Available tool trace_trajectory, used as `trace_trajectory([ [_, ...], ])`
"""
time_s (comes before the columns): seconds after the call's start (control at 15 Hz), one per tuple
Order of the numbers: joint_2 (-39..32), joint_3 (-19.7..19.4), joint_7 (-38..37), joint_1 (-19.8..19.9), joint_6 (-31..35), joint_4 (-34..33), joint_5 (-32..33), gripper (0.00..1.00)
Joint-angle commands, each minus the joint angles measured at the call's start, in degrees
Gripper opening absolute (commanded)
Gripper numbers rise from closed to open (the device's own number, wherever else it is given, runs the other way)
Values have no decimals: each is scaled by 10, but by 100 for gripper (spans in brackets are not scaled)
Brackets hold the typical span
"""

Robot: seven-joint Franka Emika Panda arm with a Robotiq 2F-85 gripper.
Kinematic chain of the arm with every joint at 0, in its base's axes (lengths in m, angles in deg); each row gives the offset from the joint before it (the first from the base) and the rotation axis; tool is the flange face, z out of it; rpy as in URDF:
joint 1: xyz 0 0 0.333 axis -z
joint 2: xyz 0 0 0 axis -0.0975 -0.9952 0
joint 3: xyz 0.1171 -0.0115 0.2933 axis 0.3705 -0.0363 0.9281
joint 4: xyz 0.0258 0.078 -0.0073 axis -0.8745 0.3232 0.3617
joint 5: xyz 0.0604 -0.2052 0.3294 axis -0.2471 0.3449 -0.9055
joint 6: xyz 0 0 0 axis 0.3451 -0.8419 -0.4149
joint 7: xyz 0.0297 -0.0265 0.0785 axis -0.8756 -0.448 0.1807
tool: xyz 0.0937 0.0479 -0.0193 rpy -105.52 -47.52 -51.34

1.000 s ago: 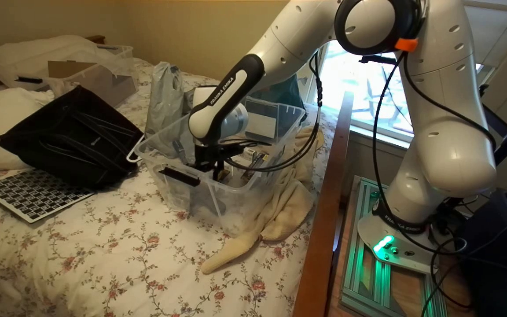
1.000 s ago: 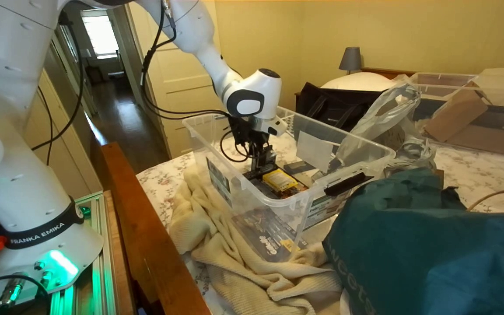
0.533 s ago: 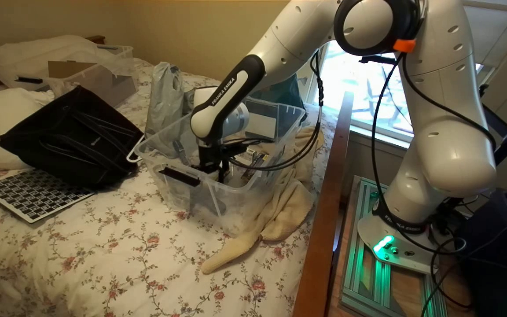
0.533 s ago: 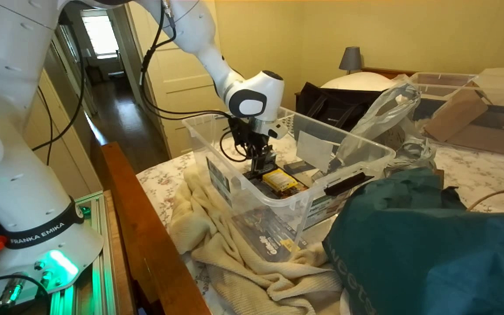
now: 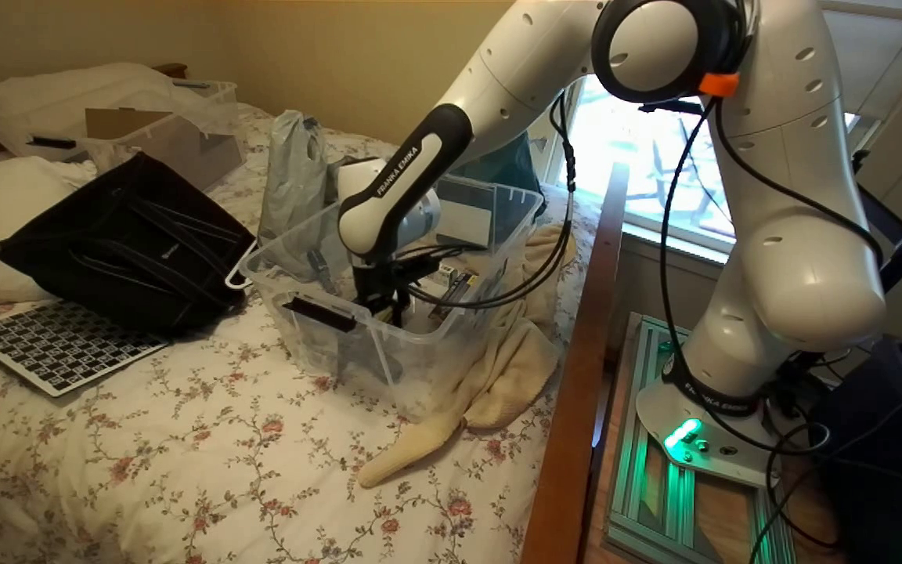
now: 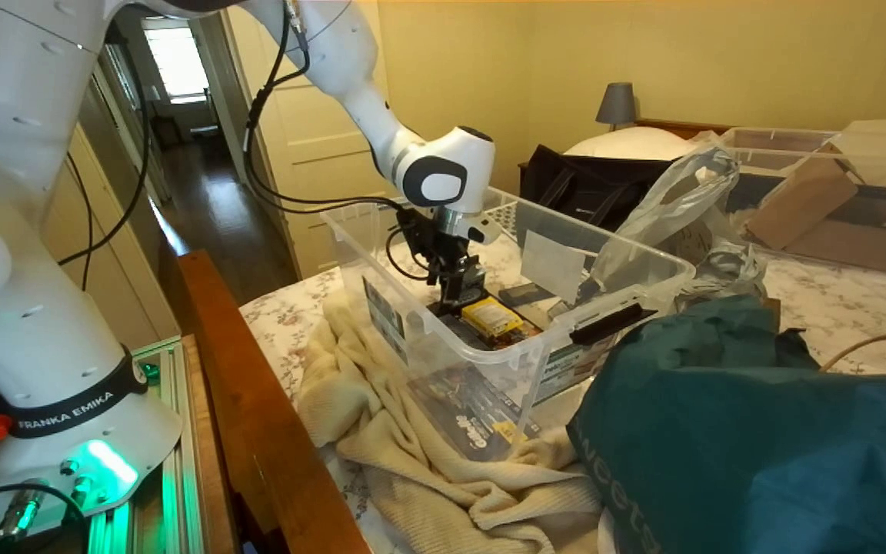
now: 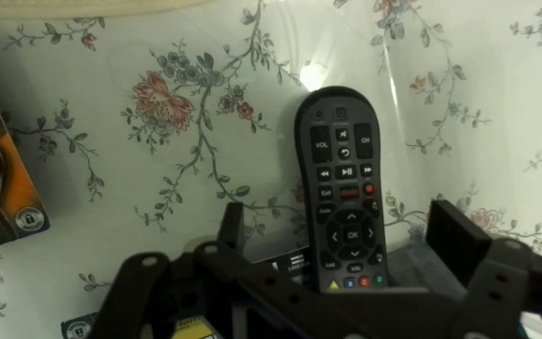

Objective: Take an item out of the plastic container

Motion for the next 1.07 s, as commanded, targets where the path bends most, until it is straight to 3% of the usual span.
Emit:
trace_trajectory([
  [0.0, -20, -5, -24, -15, 10, -25, 12, 100],
  [0.6, -48, -17, -50, -34, 46, -37, 24, 97],
  [1.0, -57, -26, -66, -44, 74, -38, 28, 46],
])
